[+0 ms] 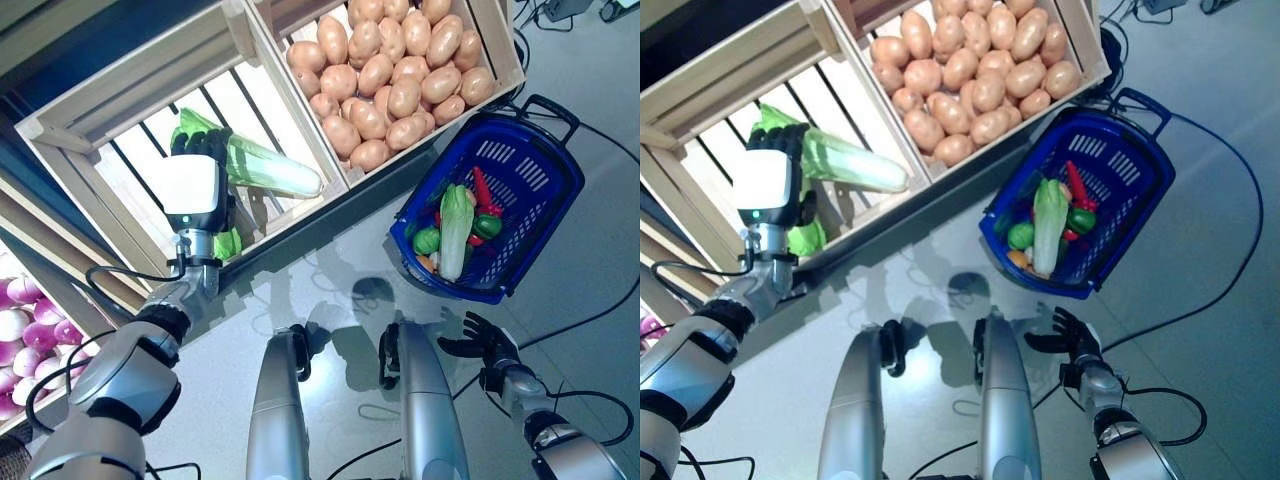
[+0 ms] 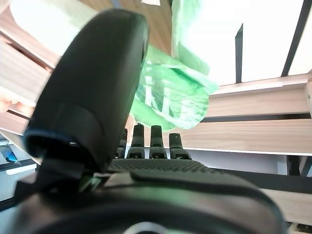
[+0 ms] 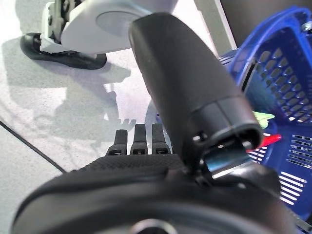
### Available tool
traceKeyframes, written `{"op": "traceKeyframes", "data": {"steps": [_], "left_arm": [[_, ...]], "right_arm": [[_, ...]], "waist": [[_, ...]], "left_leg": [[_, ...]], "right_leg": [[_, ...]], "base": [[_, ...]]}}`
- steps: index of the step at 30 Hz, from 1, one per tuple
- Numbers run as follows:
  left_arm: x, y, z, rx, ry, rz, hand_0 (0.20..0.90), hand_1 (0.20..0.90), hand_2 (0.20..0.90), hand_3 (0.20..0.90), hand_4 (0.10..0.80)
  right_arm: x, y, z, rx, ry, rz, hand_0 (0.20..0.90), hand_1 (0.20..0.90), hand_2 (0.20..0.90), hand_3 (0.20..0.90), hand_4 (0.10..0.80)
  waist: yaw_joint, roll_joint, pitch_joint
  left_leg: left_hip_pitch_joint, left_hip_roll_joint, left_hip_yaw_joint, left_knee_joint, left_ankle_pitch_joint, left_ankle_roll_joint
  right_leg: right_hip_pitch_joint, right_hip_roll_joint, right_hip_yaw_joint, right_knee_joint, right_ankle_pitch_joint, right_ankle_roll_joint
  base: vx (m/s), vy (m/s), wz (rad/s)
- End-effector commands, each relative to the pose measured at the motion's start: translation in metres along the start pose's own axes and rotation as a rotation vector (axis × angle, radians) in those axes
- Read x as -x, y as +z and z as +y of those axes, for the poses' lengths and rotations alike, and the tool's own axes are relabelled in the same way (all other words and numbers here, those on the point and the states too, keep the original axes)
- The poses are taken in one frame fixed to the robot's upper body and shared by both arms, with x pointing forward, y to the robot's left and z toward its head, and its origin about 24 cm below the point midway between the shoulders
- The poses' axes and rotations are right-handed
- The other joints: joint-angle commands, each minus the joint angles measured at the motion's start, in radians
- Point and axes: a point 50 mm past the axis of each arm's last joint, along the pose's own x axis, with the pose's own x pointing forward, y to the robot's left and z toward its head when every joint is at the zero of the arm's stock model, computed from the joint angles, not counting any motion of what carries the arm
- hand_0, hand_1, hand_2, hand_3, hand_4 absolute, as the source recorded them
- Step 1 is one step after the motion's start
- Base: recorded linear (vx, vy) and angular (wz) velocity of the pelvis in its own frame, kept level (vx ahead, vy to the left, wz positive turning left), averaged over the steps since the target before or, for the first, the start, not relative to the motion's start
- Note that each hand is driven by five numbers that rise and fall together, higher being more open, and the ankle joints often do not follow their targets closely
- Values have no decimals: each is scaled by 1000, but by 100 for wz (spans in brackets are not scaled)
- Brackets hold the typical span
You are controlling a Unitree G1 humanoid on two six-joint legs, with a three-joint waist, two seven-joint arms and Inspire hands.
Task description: Put vegetables into the basket
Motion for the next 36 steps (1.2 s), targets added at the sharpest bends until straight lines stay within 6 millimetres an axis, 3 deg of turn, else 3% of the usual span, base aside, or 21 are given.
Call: {"op": "traceKeyframes", "data": {"steps": [1,17,28,36], "left_arm": [[-31,-35,46,-144,222,31,900,900,900,900,800],[-46,-18,53,-293,164,-234,900,900,900,900,800],[-51,6,67,-321,296,-495,900,900,900,900,800],[-57,12,66,-333,223,-506,900,900,900,900,800]], "right_arm": [[12,-14,-29,4,-78,-26,900,900,900,900,800],[8,-1,-25,12,-38,-74,900,900,900,900,800],[12,-8,-30,10,-58,-59,900,900,900,900,800],[12,-7,-33,-8,-61,-61,900,900,900,900,800]], "waist": [[-8,-2,-75],[-17,2,-60],[-27,3,-50],[-31,2,-50]], "left_leg": [[85,-32,31,28,-175,85],[20,-21,30,69,-186,82],[-13,-12,31,93,-195,82],[-27,-9,31,114,-203,87]], "right_leg": [[65,14,41,-161,103,20],[4,15,48,-133,109,28],[-28,16,52,-120,114,31],[-41,15,52,-109,113,30]], "base": [[43,10,-4],[13,1,-1],[0,0,0],[0,0,0]]}}
